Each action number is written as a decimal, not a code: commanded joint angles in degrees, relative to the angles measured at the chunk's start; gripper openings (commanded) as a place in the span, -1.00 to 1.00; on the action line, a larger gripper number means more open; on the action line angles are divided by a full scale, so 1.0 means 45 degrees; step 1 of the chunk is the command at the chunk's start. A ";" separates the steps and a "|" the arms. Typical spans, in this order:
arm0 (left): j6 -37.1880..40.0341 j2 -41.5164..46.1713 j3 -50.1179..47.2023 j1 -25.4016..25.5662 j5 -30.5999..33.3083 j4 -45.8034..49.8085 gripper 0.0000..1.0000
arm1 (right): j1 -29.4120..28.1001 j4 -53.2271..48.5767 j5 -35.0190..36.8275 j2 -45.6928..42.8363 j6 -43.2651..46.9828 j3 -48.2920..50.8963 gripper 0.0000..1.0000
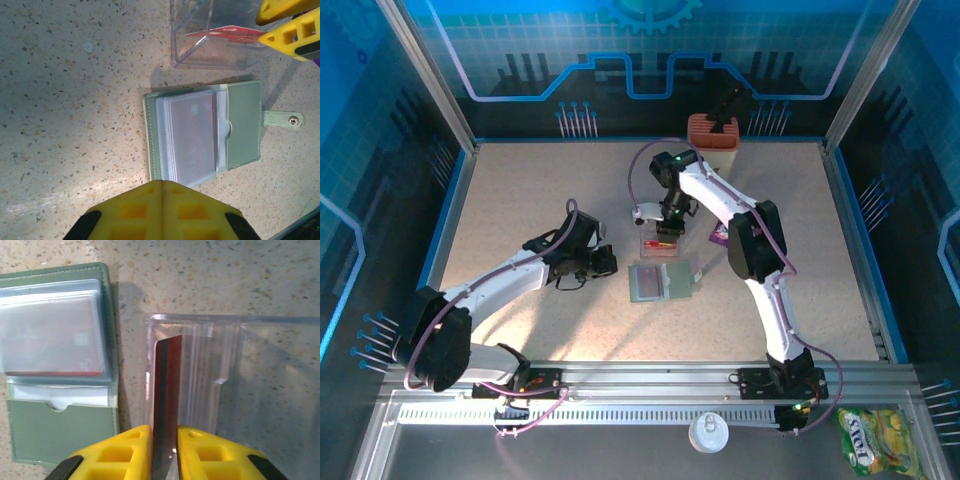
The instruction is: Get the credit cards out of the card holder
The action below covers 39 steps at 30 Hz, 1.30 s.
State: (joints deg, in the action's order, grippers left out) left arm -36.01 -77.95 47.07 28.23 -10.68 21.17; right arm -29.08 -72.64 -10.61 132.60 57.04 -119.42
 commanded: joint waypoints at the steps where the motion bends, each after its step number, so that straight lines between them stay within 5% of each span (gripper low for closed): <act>1: 0.0150 0.0126 0.0084 -0.0102 0.0185 0.0143 -0.89 | 0.0041 0.1238 0.0741 -0.1444 -0.0252 0.0485 -0.62; 7: 0.0094 -0.0158 0.0017 -0.0111 0.0049 -0.0158 -0.89 | -0.0030 0.3255 0.1743 -0.2610 -0.0448 0.1825 -0.69; 13: 0.0054 -0.0202 -0.0181 -0.0102 -0.0051 -0.0364 -0.90 | -0.0348 0.4513 0.1734 -0.3095 -0.0736 0.3049 -1.00; 39: -0.0300 0.0038 -0.0678 -0.0109 0.0009 -0.0593 -0.88 | -0.0701 0.5648 0.1382 -0.2520 -0.0689 0.4878 -1.00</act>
State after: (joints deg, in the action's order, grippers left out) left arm -36.71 -78.41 44.77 28.23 -10.72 18.96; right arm -31.46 -46.63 -2.28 120.33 53.80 -98.24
